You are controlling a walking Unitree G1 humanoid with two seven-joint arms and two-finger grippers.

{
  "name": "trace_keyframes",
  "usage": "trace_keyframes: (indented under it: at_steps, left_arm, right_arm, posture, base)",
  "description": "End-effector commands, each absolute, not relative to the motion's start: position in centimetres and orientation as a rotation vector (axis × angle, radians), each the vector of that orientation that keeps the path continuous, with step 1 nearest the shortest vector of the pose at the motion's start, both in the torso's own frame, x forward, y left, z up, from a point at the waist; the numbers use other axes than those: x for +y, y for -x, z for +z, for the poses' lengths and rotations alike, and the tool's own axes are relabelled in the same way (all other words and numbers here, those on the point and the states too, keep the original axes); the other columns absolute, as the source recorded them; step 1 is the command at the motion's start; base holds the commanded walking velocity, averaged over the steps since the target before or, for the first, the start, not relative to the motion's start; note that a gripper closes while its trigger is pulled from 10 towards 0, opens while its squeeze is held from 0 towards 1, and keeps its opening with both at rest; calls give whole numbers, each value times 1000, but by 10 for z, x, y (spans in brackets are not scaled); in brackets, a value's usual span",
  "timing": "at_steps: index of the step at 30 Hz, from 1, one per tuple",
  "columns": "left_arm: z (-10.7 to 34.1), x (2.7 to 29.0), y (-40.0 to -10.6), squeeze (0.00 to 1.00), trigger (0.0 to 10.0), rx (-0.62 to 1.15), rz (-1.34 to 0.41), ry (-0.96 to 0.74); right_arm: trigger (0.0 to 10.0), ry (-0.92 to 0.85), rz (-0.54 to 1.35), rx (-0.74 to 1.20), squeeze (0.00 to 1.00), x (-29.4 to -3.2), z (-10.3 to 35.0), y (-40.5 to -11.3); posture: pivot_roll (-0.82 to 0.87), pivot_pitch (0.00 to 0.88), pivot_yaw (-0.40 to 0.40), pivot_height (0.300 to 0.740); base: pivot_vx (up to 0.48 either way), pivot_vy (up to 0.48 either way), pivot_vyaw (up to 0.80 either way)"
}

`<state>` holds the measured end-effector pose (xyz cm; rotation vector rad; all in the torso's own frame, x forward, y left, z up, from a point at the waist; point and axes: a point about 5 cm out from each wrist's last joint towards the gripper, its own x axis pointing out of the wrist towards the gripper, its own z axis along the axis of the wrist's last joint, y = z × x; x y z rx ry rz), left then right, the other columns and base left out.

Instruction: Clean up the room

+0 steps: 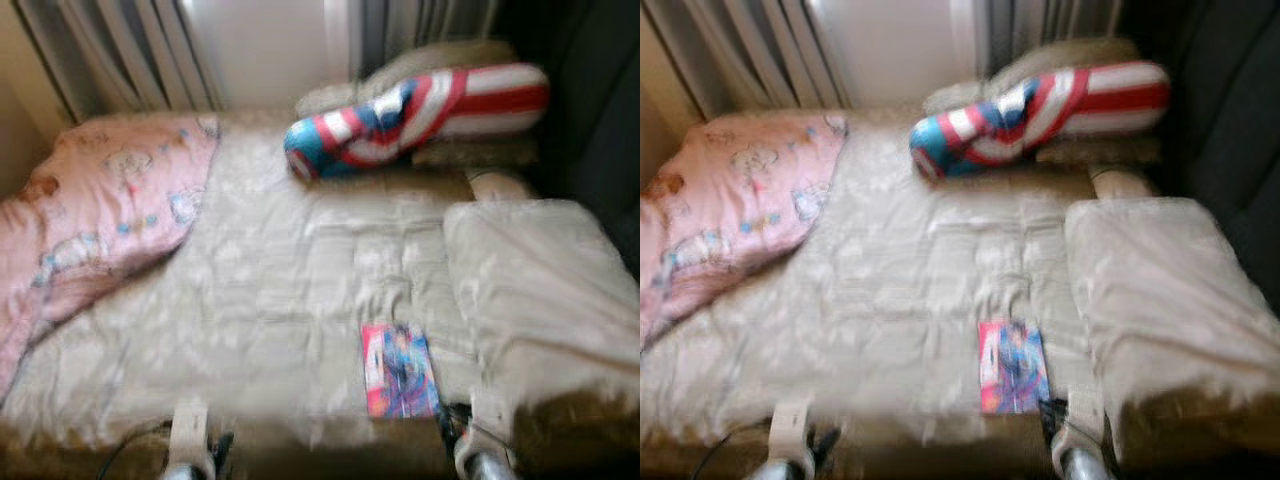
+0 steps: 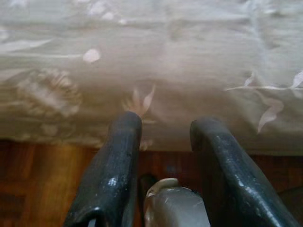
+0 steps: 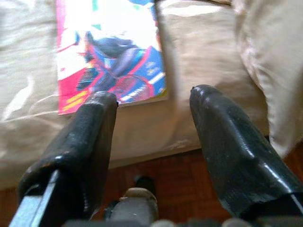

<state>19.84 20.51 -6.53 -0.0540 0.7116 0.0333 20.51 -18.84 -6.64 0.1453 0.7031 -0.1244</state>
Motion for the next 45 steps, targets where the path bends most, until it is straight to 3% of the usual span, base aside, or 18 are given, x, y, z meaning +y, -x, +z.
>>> trace_keyframes:
  at_steps: [1, 8, 18, 31, 45]
  left_arm:
    - [-71, 208, -190, 0, 10000, 761, 47, 47]
    - [-81, 209, -173, 0, 10000, 847, 51, 27]
    - [-83, 209, -173, 0, 10000, 881, 68, 33]
    - [-87, 221, -159, 0, 10000, 931, 117, 32]
    - [-90, 222, -151, 0, 10000, 948, 120, 35]
  right_arm:
    - [10000, -141, -120, 755, 0, -185, -72, -198]
    - [10000, -134, -119, 857, 0, -180, -83, -183]
    - [10000, -112, -108, 937, 0, -181, -91, -166]
    - [10000, -96, -114, 960, 0, -191, -93, -159]
    - [10000, -127, -128, 950, 0, -191, -92, -161]
  posture:
    - [-14, 0, 8, 740]
    - [-12, 0, 7, 740]
    - [-14, 0, 7, 740]
    - [-15, 0, 7, 740]
    - [-19, 0, -5, 740]
  base:
    - [0, 0, 0]
    - [0, 0, 0]
    - [0, 0, 0]
    - [0, 0, 615]
    - [0, 0, 0]
